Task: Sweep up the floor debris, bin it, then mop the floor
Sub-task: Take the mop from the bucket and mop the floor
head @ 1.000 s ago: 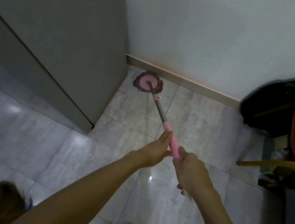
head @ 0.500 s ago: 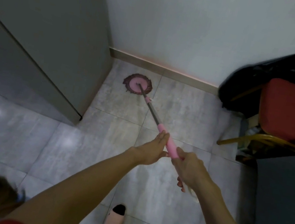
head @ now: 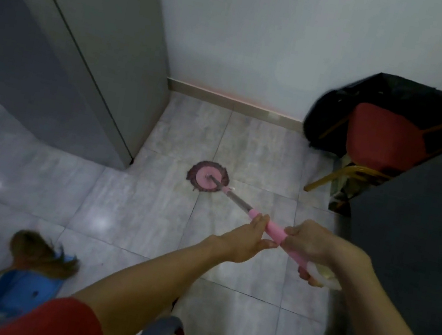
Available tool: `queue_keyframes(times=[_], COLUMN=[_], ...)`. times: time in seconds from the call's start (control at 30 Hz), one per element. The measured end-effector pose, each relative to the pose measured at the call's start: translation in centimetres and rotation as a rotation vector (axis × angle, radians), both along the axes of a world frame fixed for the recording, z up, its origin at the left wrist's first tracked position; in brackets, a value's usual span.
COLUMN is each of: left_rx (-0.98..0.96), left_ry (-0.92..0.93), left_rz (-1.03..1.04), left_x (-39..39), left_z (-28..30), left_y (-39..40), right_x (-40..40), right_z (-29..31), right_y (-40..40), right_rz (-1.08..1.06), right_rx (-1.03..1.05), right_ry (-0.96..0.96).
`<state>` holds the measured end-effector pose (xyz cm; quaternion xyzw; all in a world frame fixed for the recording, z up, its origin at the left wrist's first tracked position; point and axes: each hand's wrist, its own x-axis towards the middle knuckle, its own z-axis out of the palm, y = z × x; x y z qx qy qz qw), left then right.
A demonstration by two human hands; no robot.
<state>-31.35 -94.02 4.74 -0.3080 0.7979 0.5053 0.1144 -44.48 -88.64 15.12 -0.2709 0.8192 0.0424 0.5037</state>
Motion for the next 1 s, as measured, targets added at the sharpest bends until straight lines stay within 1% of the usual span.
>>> queue_keyframes(times=[0.13,0.27,0.33,0.4,0.47,0.53,0.57,0.6,0.67,0.73,0.8,0.9,1.0], left_rx=[0.005,0.035,0.160,0.297,0.380,0.571,0.634,0.650,0.618,0.589,0.572,0.633,0.654], left_ry=[0.042,0.065,0.067,0.071,0.089,0.128,0.141,0.138,0.109,0.084,0.076,0.097,0.073], left_rz=[0.038,0.036,0.068,0.154,0.265,0.387,0.418,0.425,0.392,0.348,0.309,0.293,0.247], left_x=[-0.2,-1.4,-2.3,-3.1,-4.0,-5.0,-5.6,-6.2,-7.8,-9.8,-11.8,-14.4,-16.2], left_z=[0.1,-1.8,-3.7,-5.8,-8.0,-9.6,-10.4,-11.1,-12.7,-14.0,-14.9,-15.0,-14.5], left_y=[0.3,-3.5,-6.5,-10.3,-14.6,-19.1,-21.4,-23.6,-27.2,-29.2,-29.7,-29.1,-28.9], right_x=[0.3,0.0,0.0,0.4,0.7,0.6,0.3,-0.1,-1.4,-3.3,-5.4,-8.0,-9.4], right_z=[2.0,0.7,-1.2,-3.8,-6.6,-8.8,-9.9,-10.8,-12.5,-13.7,-14.4,-14.7,-14.2], right_y=[-0.4,-3.9,-6.0,-8.6,-12.0,-16.0,-18.0,-19.9,-22.7,-24.2,-24.4,-23.8,-23.4], right_rz=[0.039,0.035,0.005,-0.056,-0.069,-0.076,-0.092,-0.106,-0.103,-0.097,-0.109,-0.169,-0.224], right_rx=[-0.004,-0.019,-0.048,-0.097,-0.163,-0.222,-0.244,-0.261,-0.279,-0.288,-0.281,-0.250,-0.236], right_ry=[0.034,0.082,0.107,0.111,0.110,0.117,0.118,0.121,0.136,0.160,0.182,0.190,0.186])
